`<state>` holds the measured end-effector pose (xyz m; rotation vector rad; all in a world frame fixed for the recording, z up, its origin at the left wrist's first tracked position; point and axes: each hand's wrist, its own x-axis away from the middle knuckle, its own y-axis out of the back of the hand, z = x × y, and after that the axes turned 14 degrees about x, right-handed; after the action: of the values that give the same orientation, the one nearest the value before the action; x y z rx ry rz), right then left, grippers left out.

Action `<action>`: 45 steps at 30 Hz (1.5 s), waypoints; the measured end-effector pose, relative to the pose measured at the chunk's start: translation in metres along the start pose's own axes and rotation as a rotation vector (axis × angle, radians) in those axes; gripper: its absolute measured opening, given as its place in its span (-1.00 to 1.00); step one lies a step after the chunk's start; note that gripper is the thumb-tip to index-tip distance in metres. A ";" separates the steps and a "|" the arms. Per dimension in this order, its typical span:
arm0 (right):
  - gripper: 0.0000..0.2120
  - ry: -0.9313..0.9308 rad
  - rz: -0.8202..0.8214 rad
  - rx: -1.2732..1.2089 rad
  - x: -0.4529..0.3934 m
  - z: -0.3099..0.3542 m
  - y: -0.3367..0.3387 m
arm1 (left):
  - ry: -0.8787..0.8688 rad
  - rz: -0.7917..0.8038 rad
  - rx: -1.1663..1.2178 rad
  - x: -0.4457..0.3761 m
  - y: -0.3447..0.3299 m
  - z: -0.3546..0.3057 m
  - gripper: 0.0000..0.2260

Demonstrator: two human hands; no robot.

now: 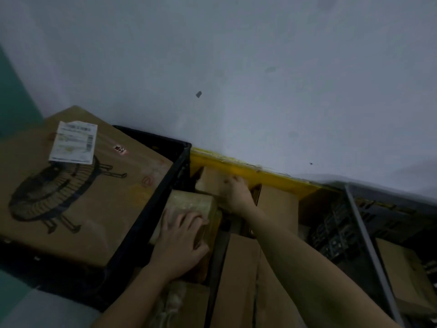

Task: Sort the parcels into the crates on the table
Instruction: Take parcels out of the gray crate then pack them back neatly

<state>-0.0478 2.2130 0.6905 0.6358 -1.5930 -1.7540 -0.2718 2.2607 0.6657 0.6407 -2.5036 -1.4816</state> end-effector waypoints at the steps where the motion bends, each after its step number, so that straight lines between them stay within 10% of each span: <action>1: -0.59 0.074 0.058 0.090 0.001 0.001 -0.007 | 0.006 0.008 -0.003 0.000 0.000 0.000 -0.56; 22: -0.59 -0.040 -0.057 -0.234 0.140 -0.090 0.094 | 0.170 0.305 -0.144 -0.059 0.054 -0.089 -0.41; 33: -0.86 -0.300 -0.355 -0.380 0.222 -0.281 0.132 | -0.355 0.016 0.298 -0.105 -0.054 -0.335 -0.71; 45: -0.44 -0.735 0.130 -0.487 0.258 -0.457 0.019 | 0.135 0.497 0.493 -0.133 -0.248 -0.437 -0.57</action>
<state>0.1252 1.7176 0.6697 -0.3850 -1.4872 -2.2996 0.0688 1.8680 0.6782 0.1384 -2.6592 -0.6383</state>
